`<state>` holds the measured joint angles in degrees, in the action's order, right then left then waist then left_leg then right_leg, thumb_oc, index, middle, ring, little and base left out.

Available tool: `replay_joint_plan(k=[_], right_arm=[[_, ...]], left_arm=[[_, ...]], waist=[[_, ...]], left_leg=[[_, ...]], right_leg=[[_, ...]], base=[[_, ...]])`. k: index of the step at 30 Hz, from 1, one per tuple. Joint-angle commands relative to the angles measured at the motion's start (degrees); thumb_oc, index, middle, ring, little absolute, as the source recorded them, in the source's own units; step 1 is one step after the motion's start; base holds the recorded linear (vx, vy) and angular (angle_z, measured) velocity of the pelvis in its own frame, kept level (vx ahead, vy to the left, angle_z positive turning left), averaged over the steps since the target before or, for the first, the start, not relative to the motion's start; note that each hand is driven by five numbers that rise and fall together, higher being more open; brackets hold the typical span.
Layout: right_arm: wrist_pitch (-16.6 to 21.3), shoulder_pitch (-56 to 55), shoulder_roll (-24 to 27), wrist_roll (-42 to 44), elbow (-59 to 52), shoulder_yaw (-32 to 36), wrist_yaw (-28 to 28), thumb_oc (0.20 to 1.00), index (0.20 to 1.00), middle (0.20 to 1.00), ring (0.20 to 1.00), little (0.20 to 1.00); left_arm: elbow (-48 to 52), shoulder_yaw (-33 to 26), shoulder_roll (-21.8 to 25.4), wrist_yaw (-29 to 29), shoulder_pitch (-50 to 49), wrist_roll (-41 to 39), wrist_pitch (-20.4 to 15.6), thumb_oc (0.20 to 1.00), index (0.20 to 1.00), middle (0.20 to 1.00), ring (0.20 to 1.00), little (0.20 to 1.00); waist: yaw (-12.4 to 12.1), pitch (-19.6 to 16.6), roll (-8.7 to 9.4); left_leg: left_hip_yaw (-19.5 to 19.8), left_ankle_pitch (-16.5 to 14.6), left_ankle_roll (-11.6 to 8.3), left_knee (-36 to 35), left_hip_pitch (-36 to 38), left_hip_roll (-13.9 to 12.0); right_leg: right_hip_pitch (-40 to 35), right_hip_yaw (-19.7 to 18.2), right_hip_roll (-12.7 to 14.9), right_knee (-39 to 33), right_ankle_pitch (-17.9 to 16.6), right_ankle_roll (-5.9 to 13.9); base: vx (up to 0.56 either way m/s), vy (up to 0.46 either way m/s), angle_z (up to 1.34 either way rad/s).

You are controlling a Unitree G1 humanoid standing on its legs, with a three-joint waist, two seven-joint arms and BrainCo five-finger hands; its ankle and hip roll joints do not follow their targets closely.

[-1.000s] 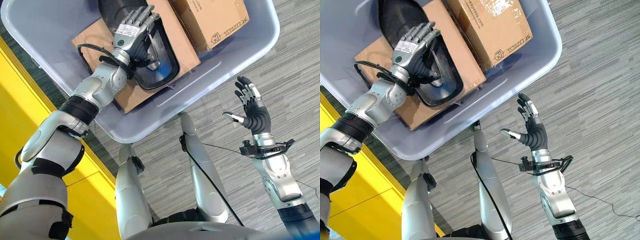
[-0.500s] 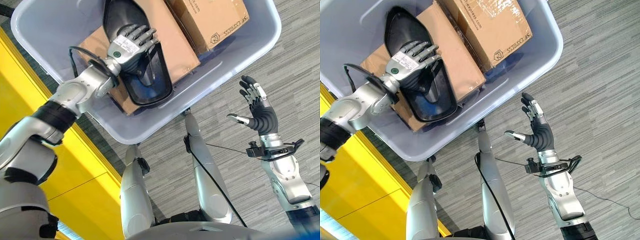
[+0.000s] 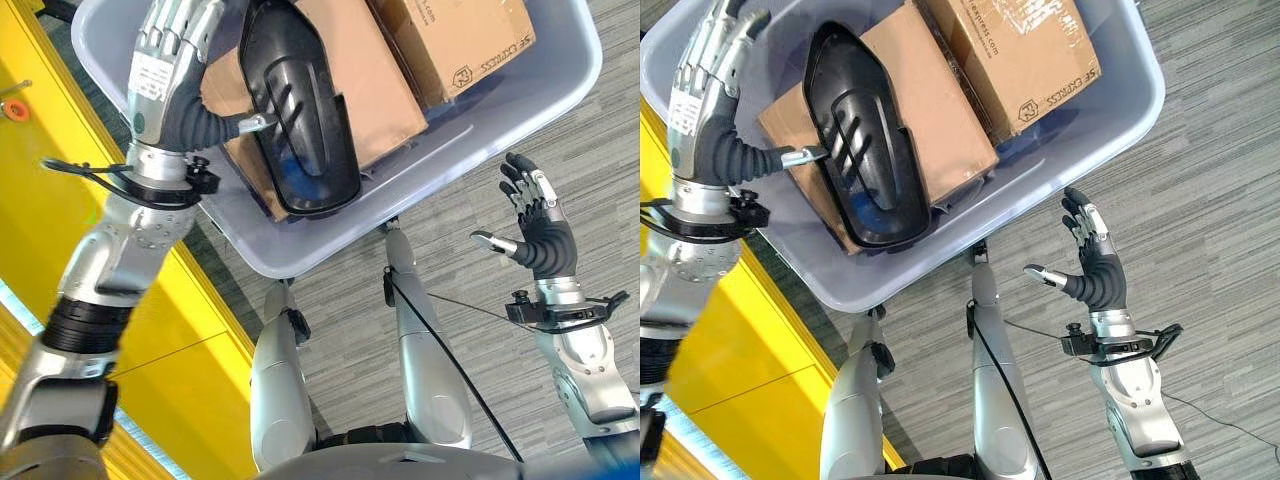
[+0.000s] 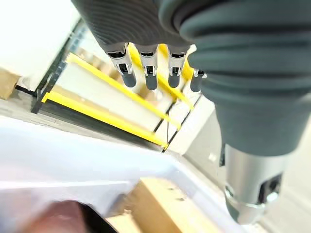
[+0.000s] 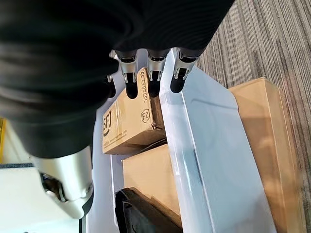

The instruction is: Move parts from the plastic box to the shelf.

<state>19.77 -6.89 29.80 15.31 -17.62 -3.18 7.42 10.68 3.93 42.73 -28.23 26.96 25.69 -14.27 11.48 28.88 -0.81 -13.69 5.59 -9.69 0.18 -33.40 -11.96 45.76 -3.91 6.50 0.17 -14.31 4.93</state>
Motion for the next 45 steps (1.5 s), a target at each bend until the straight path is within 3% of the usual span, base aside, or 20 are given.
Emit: replay_joint_plan(k=[1,4,5,6,9,17,27,34,45], right_arm=[[3.6,-0.5,-0.6,-1.2,-5.0,1.9,1.8,1.000,1.000,1.000,1.000,1.000],[3.5,-0.1,-0.6,-1.8,-5.2,1.6,2.8,1.000,1.000,1.000,1.000,1.000],[3.4,-0.1,-0.8,-2.2,-5.5,1.1,3.5,1.000,1.000,1.000,1.000,1.000],[3.3,0.1,-0.9,-2.4,-5.5,0.9,3.9,1.000,1.000,1.000,1.000,1.000],[3.3,0.9,-1.2,-2.9,-5.7,-0.8,5.3,1.000,1.000,1.000,1.000,1.000],[2.8,2.8,-0.9,-5.1,-5.1,-3.8,8.6,1.000,1.000,1.000,1.000,1.000],[2.8,4.7,0.1,-5.5,-4.3,-5.6,11.1,1.000,1.000,1.000,1.000,1.000],[2.7,5.7,0.2,-5.7,-4.2,-6.0,12.0,1.000,1.000,1.000,1.000,1.000],[2.0,6.4,0.5,-6.0,-4.3,-6.8,12.7,1.000,1.000,1.000,1.000,1.000]], left_arm=[[4.9,-2.2,1.1,-5.0,1.1,-1.6,-1.4,1.000,1.000,1.000,1.000,1.000],[6.1,-2.0,-1.8,-5.7,0.5,-2.9,-1.6,1.000,1.000,1.000,1.000,1.000],[6.8,-1.4,-4.5,-6.2,0.0,-4.6,-1.7,1.000,1.000,1.000,1.000,1.000],[7.1,-0.8,-6.1,-6.4,-0.3,-6.2,-2.0,1.000,1.000,1.000,1.000,1.000],[6.5,1.5,-11.6,-8.2,-0.5,-10.9,-2.1,1.000,1.000,1.000,1.000,1.000],[2.0,3.4,-17.6,-13.5,0.4,-14.7,-0.3,1.000,1.000,1.000,1.000,1.000],[-3.3,2.8,-19.4,-21.2,1.2,-10.9,2.9,1.000,1.000,1.000,1.000,1.000],[-5.7,2.9,-19.9,-22.9,0.4,-10.2,4.3,1.000,1.000,1.000,1.000,1.000],[-9.0,6.0,-21.3,-20.7,-1.0,-12.3,4.6,1.000,1.000,1.000,1.000,1.000]], waist=[[3.2,0.9,0.35],[3.0,0.9,0.33],[3.0,0.9,0.83],[2.8,0.9,0.71],[2.7,0.9,1.27],[2.2,0.9,1.92],[1.5,0.9,2.59],[1.2,0.9,2.86],[1.1,0.9,3.38]], left_leg=[[2.0,-4.4,0.89,5.2,-0.2,-0.3],[2.5,-5.5,0.73,4.9,0.5,-0.4],[2.0,-4.2,1.04,5.0,-0.4,-0.3],[2.6,-5.6,0.85,4.8,0.5,-0.4],[2.9,-5.5,1.06,4.7,0.3,-0.3],[3.1,-5.1,1.35,4.0,0.3,-0.5],[3.6,-4.6,1.47,4.0,-0.3,-0.7],[3.9,-4.4,1.63,3.9,-0.7,-0.6],[4.6,-4.7,1.90,5.5,-2.0,-0.4]], right_leg=[[1.7,2.5,4.2,8.9,9.1,4.33],[0.9,2.5,4.2,8.8,10.2,4.70],[1.6,2.7,4.4,8.6,9.0,4.23],[0.7,2.7,4.3,8.7,10.3,4.64],[0.7,2.9,4.2,8.8,10.3,4.42],[0.9,3.0,3.9,8.7,10.1,4.23],[0.9,3.6,3.8,8.6,9.9,4.08],[0.9,3.7,3.7,8.3,9.8,3.98],[1.8,3.5,3.4,9.7,10.0,3.47]], base=[[0.01,-0.033,-0.01],[0.00,-0.028,-0.01],[0.07,-0.003,-0.03],[0.00,-0.042,-0.01],[0.02,-0.019,0.04],[0.00,-0.004,0.00],[0.00,-0.007,0.02],[0.00,0.000,0.00],[-0.01,-0.004,0.00]])
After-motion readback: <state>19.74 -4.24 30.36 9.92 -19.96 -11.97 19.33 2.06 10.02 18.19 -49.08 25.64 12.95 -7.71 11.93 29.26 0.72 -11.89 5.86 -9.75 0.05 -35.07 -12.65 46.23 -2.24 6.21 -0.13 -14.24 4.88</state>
